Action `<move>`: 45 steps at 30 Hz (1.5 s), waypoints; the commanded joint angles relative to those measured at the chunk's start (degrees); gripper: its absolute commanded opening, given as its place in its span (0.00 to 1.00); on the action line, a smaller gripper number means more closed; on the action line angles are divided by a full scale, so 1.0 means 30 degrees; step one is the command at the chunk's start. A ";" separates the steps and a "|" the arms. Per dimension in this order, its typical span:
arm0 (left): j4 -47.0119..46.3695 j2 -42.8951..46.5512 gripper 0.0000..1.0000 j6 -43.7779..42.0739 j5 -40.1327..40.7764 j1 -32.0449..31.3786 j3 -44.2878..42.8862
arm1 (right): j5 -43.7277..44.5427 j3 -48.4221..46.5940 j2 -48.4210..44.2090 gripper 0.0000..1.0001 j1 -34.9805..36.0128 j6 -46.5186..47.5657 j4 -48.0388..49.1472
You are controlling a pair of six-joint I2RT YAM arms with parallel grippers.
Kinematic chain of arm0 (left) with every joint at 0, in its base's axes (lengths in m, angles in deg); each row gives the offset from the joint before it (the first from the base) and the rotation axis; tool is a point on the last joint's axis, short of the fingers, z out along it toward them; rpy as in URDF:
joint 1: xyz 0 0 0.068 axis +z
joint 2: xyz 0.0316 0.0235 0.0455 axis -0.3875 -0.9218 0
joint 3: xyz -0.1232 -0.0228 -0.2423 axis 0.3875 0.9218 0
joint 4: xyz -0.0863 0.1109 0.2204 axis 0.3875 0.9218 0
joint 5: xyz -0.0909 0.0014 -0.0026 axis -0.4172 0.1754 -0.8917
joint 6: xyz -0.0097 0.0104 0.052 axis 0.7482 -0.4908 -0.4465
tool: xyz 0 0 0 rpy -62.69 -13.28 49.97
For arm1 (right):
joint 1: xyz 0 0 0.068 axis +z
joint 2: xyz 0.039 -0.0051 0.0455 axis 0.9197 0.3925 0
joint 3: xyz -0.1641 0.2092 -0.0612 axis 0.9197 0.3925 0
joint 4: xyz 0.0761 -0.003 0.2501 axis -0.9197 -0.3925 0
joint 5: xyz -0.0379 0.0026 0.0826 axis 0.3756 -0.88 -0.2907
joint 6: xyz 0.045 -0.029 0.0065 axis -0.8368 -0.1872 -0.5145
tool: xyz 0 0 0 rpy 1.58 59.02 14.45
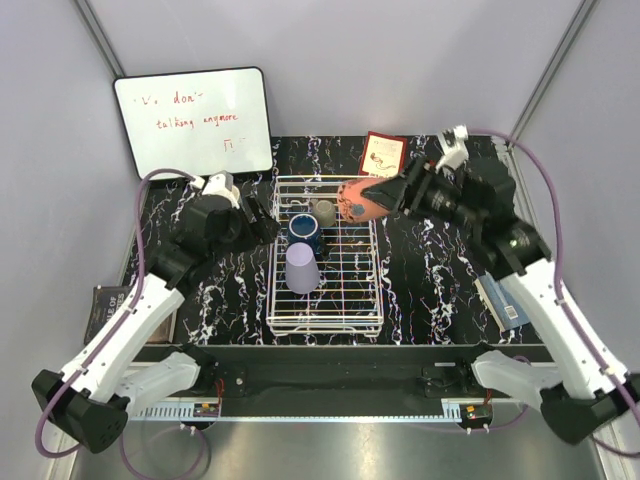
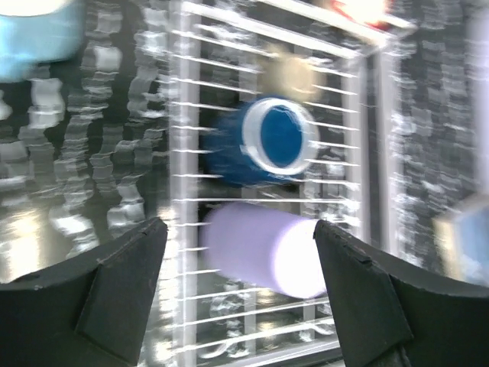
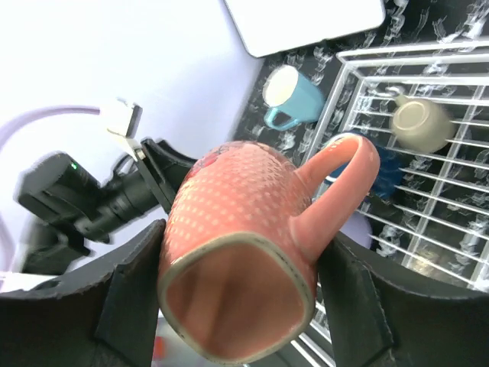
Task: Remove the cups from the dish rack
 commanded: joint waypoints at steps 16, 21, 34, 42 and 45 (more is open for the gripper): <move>-1.9627 0.0507 0.78 0.7312 -1.0161 -0.0982 0.4698 | -0.8078 1.0163 -0.0675 0.00 -0.2077 -1.0001 1.7627; -2.0330 -0.0022 0.77 0.7489 -0.9899 -0.2300 0.4522 | -0.8400 1.0281 -0.0119 0.00 -0.2077 -1.0061 1.8185; -2.2118 -0.2042 0.48 0.7577 -0.9897 -0.5231 0.3467 | -0.9514 1.0281 0.1054 0.00 -0.1989 -1.1466 2.0206; -2.2735 -0.3361 0.00 0.7782 -1.0894 -0.5818 0.2999 | -0.9690 1.0398 0.0761 0.00 -0.1931 -1.1555 1.9944; -2.2004 -0.3246 0.00 0.7549 -1.0778 -0.5818 0.2911 | -0.9602 1.0310 0.0381 0.00 -0.1931 -1.1147 1.9126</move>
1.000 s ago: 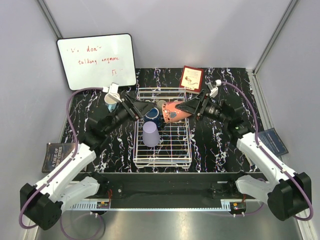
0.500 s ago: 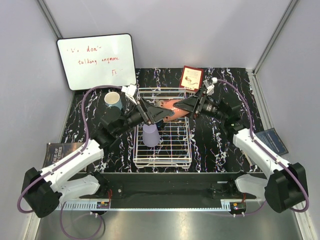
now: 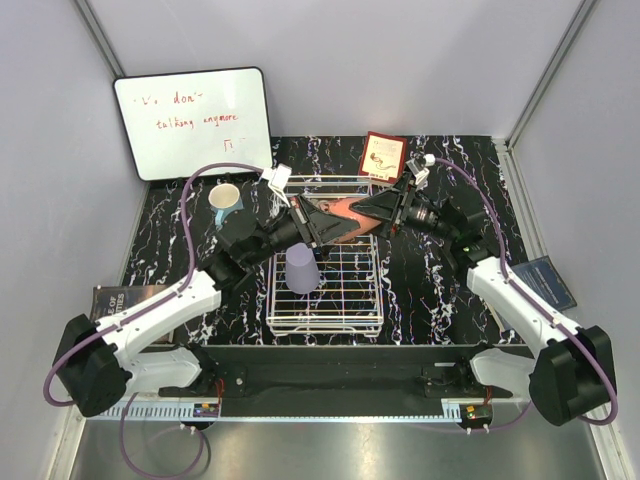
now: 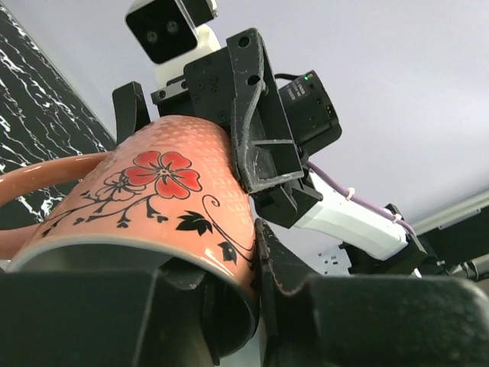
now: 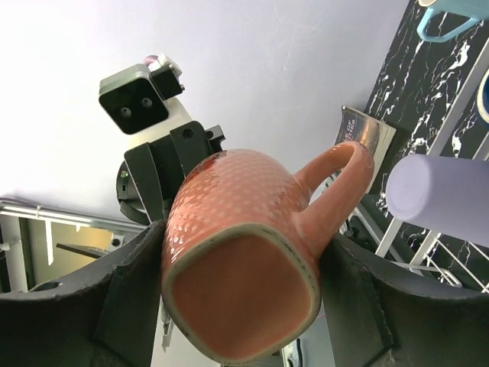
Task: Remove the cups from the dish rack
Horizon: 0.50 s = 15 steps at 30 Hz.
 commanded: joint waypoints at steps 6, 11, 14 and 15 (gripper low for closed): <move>0.9028 0.1291 0.00 -0.4154 0.4599 -0.0843 -0.3525 | 0.0826 -0.2519 -0.1961 0.88 0.0292 0.5554 -0.6267; 1.3110 0.3018 0.00 -0.6736 0.8624 -0.0815 -0.4378 | 0.2556 -0.4574 -0.2463 1.00 0.0291 0.8139 -0.9863; 1.3756 0.3636 0.00 -0.7148 0.9390 -0.0727 -0.4437 | 0.2704 -0.4663 -0.2346 1.00 0.0291 0.8051 -0.9982; 1.3844 0.3754 0.00 -0.7148 0.9568 -0.0698 -0.4495 | 0.2733 -0.4750 -0.2317 1.00 0.0291 0.8080 -1.0185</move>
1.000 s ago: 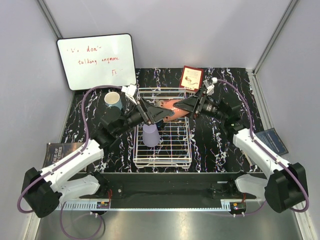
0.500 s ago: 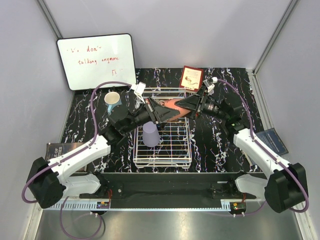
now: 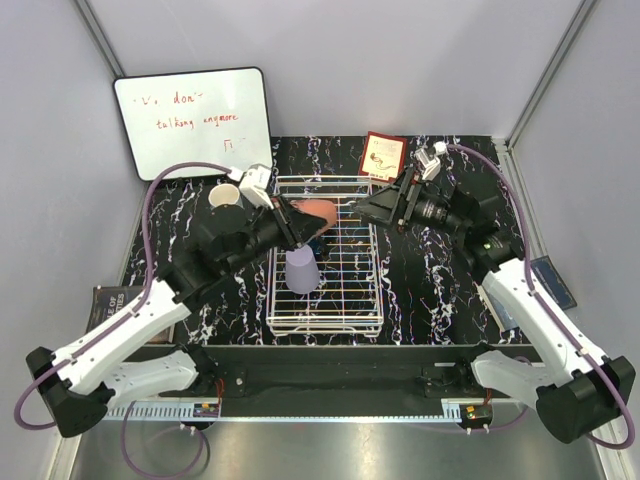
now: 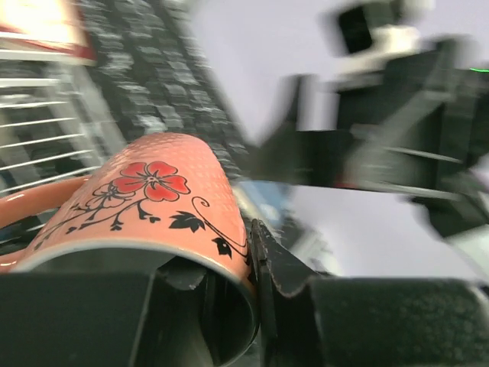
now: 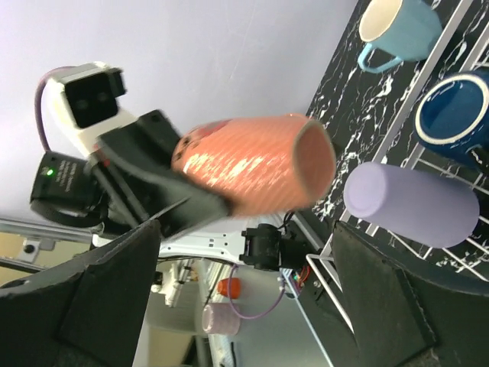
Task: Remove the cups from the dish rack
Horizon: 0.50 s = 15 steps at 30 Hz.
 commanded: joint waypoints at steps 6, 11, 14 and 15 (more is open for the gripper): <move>0.8518 0.0404 0.00 -0.3277 0.9698 0.0541 -0.4617 | 0.6203 -0.3450 -0.0518 1.00 -0.0066 0.5018 -0.7860; 1.7225 -0.2496 0.00 -0.4071 1.4047 0.3902 -0.9046 | 1.3069 -0.6238 0.1789 1.00 -0.0066 0.8917 -1.5080; 1.7586 -0.2938 0.00 -0.4537 1.1747 0.8207 -0.8524 | 1.5534 -0.6944 0.2703 0.99 -0.0037 1.0033 -1.7313; 1.6946 -0.3084 0.00 -0.4742 1.1269 1.0132 -0.8231 | 1.6003 -0.6800 0.2706 1.00 -0.0065 1.0063 -1.7607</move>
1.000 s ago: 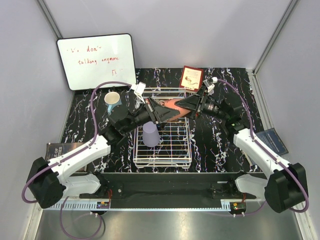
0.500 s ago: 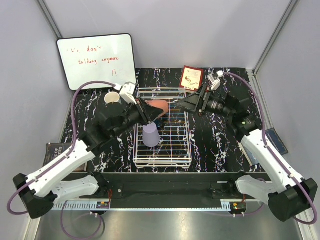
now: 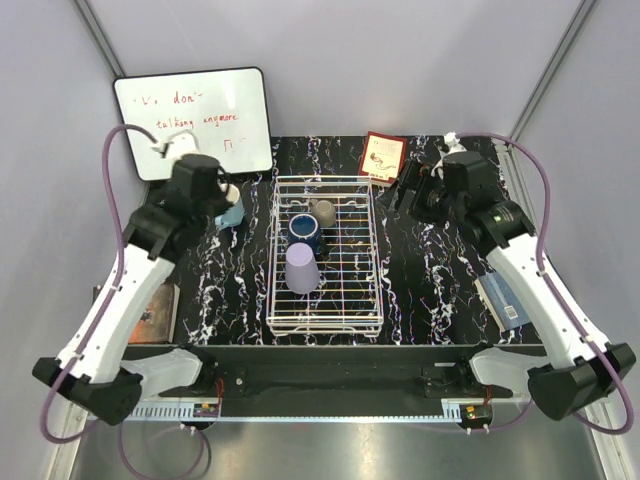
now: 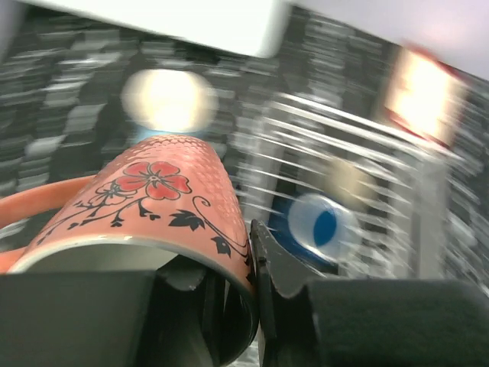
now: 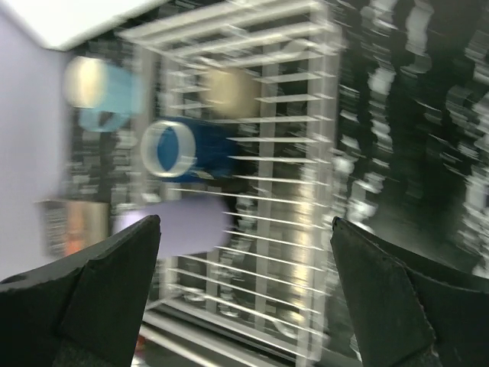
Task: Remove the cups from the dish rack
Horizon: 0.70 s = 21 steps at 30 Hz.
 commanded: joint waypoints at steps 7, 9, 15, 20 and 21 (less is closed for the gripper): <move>0.0087 -0.4883 0.00 -0.2513 -0.3464 0.9360 0.0286 | 0.3397 0.0792 0.0211 1.00 -0.0087 0.1755 -0.4435; -0.0409 -0.5914 0.00 -0.2659 -0.3992 0.9713 -0.0038 | 0.3046 0.1172 -0.0082 1.00 -0.0087 0.1695 -0.4406; -0.0647 -0.9606 0.00 -0.2631 -0.4900 1.0766 -0.2348 | 0.3276 0.1467 -0.0873 1.00 -0.0058 0.2046 -0.4991; -0.0559 -1.2068 0.00 -0.2572 -0.5575 1.1616 -0.3963 | 0.3367 0.1613 -0.1195 1.00 -0.0029 0.2281 -0.5489; -0.0501 -1.2391 0.00 -0.2572 -0.5721 1.1763 -0.4429 | 0.3279 0.1729 -0.1225 1.00 -0.0058 0.2281 -0.5519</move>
